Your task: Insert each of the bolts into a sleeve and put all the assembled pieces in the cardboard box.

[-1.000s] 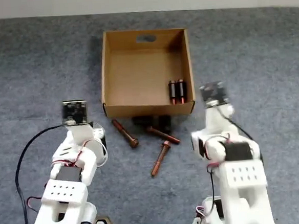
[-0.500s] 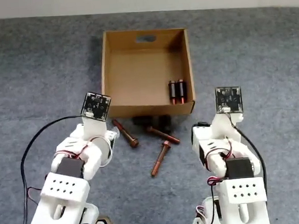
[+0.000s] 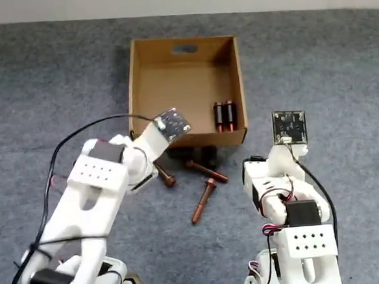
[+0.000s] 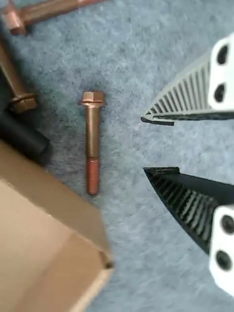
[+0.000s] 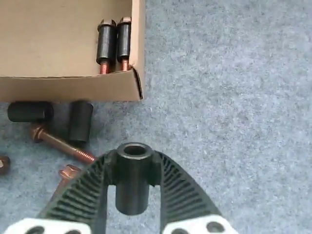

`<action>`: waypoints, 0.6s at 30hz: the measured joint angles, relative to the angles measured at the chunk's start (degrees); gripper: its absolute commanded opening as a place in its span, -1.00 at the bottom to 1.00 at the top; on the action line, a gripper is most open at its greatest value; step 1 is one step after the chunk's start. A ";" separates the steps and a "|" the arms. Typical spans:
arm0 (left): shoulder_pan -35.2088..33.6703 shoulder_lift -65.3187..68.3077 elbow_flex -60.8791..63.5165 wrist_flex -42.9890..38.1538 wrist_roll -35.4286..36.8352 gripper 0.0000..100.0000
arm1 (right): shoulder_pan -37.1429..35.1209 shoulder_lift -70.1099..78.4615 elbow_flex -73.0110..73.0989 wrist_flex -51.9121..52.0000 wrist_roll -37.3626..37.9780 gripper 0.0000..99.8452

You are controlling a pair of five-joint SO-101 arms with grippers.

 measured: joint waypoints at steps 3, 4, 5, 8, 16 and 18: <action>-0.09 4.22 -1.58 0.00 -7.47 -0.68 | 0.00 0.00 0.00 0.00 0.00 -0.99; -0.09 5.45 -1.85 0.00 -10.29 -0.68 | 0.00 0.00 0.00 0.00 0.00 -0.99; -0.09 6.59 -1.93 -0.09 -13.19 -0.68 | 0.00 0.00 0.00 0.00 0.00 -0.99; 0.00 9.58 -1.93 -2.81 -20.22 -0.68 | 0.00 0.00 0.00 0.00 0.00 -0.99; 2.02 14.15 -1.93 -9.32 -25.23 -0.67 | 0.00 0.00 0.00 0.00 0.00 -0.99; 3.08 14.24 -1.93 -10.29 -25.58 -0.67 | 0.00 0.00 0.00 0.00 0.00 -0.99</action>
